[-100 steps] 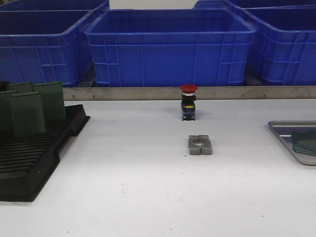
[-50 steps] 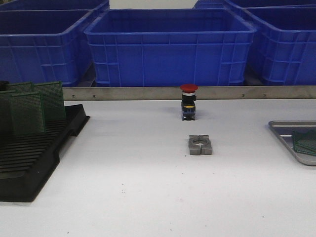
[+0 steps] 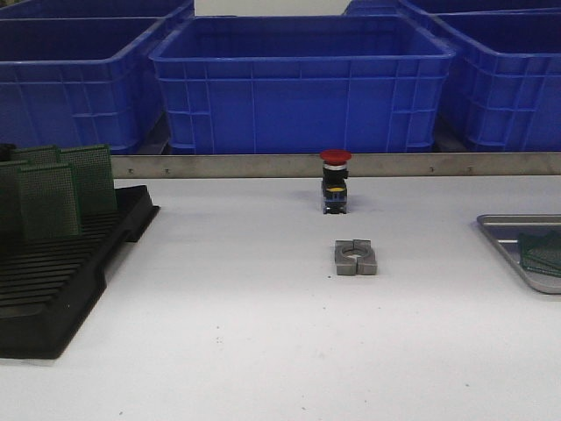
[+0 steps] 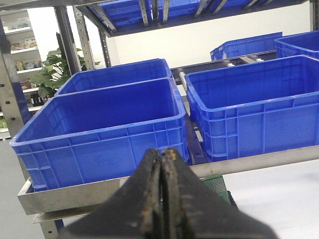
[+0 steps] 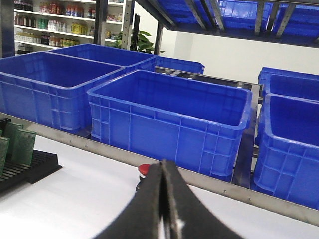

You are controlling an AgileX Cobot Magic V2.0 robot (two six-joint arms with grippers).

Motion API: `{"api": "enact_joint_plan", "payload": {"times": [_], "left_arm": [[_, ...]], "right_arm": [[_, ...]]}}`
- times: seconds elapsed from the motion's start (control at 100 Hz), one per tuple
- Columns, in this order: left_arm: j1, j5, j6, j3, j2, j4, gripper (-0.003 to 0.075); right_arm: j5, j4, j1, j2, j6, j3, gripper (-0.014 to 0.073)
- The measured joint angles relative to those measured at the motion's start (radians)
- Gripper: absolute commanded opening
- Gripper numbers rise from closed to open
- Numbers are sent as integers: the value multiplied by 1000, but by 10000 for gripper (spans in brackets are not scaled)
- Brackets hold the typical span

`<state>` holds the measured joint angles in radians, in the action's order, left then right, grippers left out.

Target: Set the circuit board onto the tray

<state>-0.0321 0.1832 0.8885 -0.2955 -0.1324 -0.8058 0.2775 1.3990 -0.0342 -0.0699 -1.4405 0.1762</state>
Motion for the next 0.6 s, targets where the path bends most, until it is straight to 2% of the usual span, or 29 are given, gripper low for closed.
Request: {"api": "enact_joint_plan", "payload": {"times": [0.16, 0.23, 0.32, 0.45, 0.52, 0.6], "left_arm": [[0, -9, -2, 22, 2, -4, -20], [0, -9, -55, 47, 18, 45, -20], [0, -9, -271, 83, 50, 206, -20], [12, -13, -659, 154, 90, 551, -20], [23, -41, -770, 210, 116, 658, -20], [32, -82, -818, 288, 137, 715, -20]], "right_arm": [[0, 0, 0, 0, 0, 0, -61], [0, 0, 0, 0, 0, 0, -61], [-1, 0, 0, 0, 0, 0, -61], [-1, 0, 0, 0, 0, 0, -61], [-1, 0, 0, 0, -2, 0, -61], [-2, 0, 0, 0, -2, 0, -61]]}}
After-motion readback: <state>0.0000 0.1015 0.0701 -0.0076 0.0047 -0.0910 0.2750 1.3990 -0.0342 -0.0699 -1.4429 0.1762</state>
